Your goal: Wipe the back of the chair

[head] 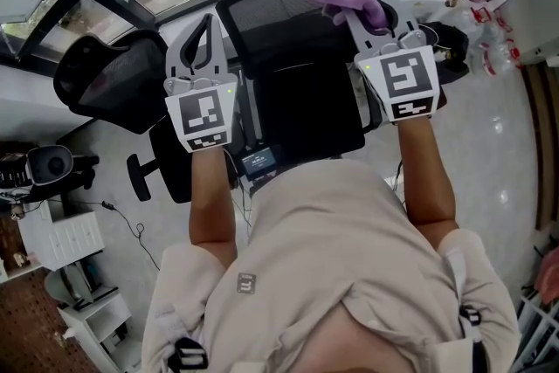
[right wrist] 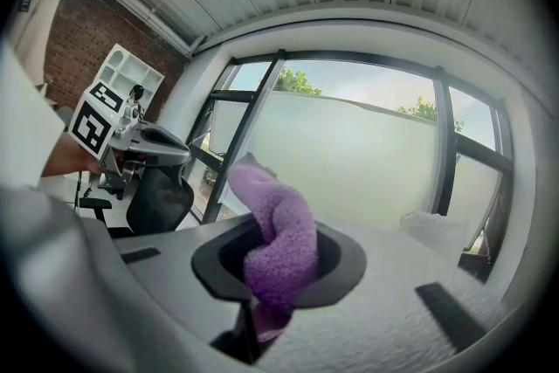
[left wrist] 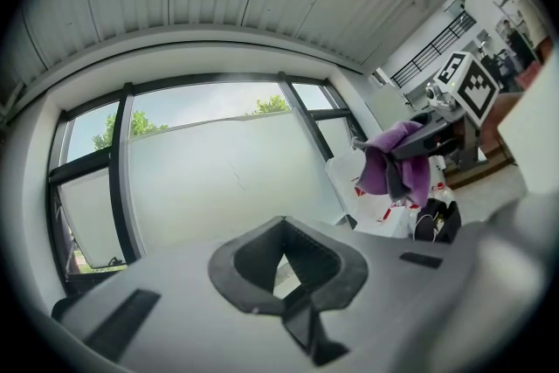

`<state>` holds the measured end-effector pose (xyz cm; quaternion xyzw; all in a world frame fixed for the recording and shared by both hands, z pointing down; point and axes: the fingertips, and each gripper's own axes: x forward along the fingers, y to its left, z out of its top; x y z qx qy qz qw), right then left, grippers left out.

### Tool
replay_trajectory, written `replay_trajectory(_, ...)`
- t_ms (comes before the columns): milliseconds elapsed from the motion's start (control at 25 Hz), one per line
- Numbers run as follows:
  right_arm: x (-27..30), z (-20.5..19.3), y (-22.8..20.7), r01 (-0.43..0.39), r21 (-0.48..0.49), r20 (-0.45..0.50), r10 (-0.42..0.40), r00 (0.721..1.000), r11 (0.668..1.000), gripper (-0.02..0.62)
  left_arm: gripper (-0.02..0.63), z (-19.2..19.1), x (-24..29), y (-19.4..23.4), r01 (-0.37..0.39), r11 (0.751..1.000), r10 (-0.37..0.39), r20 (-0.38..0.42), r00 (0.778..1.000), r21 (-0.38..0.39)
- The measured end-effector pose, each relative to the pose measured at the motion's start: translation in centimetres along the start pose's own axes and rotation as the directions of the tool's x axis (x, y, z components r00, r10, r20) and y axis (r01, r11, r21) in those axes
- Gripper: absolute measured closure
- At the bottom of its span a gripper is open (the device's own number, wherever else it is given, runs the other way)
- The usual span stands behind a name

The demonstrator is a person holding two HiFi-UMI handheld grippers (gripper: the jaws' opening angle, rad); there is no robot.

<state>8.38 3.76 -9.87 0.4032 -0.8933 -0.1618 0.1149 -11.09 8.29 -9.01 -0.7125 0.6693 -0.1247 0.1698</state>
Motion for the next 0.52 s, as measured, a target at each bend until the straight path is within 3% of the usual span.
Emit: replay_trajectory(520, 1.1, -1.0, -0.7, 0.001, 0.001, -0.020, -0.001, 1.000, 1.000, 0.543, 0.600, -0.7, 1.3, -0.3, 0.011, 1.000, -0.011, -0.012, 1.000, -0.003)
